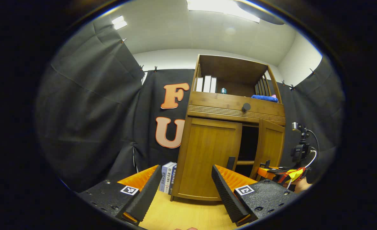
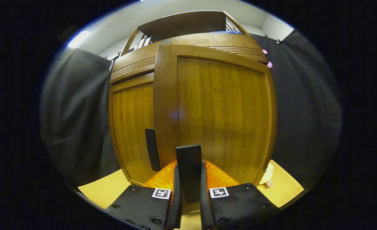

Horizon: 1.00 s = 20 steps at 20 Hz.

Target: Open the right door of the double-door shoe cabinet with the right hand, and open the left door with the left hand.

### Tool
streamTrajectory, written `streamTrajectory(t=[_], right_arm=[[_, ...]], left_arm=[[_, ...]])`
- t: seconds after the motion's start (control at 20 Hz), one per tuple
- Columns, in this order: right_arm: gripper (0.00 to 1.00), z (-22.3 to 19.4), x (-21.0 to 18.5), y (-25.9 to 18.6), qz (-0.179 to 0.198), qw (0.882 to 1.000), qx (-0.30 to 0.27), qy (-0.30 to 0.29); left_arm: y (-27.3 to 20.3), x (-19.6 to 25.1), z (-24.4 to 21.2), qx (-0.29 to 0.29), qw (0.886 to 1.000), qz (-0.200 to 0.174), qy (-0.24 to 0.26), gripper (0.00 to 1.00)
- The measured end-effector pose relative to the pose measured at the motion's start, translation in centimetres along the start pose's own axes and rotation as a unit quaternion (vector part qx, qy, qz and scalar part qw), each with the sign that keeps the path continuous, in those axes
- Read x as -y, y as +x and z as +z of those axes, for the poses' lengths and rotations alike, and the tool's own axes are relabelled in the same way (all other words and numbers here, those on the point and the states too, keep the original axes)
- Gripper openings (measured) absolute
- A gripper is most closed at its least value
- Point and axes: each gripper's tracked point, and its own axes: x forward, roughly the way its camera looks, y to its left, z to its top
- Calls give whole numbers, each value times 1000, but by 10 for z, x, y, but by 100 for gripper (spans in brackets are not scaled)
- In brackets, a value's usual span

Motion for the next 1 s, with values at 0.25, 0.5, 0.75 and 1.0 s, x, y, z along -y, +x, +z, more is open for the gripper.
streamTrajectory(t=[0.25,0.5,0.75,1.0], right_arm=[[26,1,29,-47,-20,1000,-2,1],[30,1,59,-80,-61,998,4,9],[34,-8,76,-104,-92,996,6,7],[29,-11,89,-118,-107,994,4,10]], left_arm=[[11,31,-9,-9,999,-51,-7,93],[17,55,-16,-19,996,-91,-16,95],[21,70,-19,-21,993,-117,-22,95],[25,69,-25,-23,993,-115,-28,93]])
